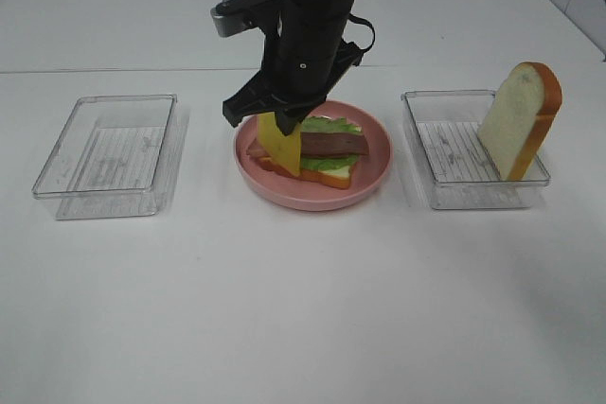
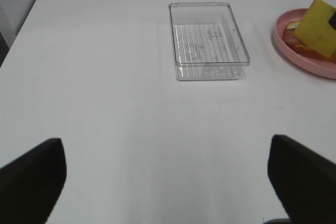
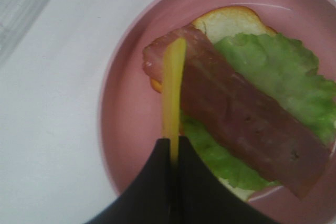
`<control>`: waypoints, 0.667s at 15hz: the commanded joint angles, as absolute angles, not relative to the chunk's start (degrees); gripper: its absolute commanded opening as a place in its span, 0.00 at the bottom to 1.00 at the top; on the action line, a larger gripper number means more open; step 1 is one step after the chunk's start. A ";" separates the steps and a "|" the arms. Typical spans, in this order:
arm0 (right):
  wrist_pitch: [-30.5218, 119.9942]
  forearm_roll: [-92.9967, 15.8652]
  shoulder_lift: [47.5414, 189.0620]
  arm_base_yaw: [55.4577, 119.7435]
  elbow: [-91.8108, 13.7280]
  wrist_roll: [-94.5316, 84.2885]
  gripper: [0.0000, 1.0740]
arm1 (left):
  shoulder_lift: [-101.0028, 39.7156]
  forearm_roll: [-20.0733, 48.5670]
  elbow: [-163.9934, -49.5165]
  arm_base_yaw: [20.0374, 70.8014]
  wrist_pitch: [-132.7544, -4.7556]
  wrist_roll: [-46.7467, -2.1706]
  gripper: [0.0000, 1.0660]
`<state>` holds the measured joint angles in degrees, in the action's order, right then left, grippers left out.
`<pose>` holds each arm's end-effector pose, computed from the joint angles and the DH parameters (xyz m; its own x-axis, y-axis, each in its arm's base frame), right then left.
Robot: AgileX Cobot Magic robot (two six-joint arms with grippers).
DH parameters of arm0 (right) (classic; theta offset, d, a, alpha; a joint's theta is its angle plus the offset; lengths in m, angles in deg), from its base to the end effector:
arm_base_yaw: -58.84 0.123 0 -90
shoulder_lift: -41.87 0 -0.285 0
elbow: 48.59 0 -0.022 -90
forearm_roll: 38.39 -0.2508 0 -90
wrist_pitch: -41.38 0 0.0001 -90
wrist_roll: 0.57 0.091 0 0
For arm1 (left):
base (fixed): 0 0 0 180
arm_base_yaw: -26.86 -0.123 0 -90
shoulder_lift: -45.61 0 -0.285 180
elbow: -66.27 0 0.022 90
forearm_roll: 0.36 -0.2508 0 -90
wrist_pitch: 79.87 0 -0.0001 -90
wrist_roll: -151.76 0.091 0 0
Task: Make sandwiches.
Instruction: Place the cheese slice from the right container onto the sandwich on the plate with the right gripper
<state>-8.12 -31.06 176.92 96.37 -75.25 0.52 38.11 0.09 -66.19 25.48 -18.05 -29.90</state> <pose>0.3868 0.2860 0.1823 -0.6949 -0.6145 -0.3736 -0.6230 0.7739 -0.1140 -0.0085 -0.0008 0.2807 -0.4508 -0.0435 -0.8915 -0.0327 0.9989 -0.0323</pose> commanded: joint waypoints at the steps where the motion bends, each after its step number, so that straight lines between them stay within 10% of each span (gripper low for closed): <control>1: -7.83 -24.01 178.06 96.08 -75.60 3.73 0.00 | 39.03 0.27 -66.13 25.37 -18.56 -29.84 0.92; 10: -6.23 -13.70 179.67 96.08 -75.60 7.34 0.05 | 39.03 0.27 -66.13 25.37 -18.56 -29.84 0.92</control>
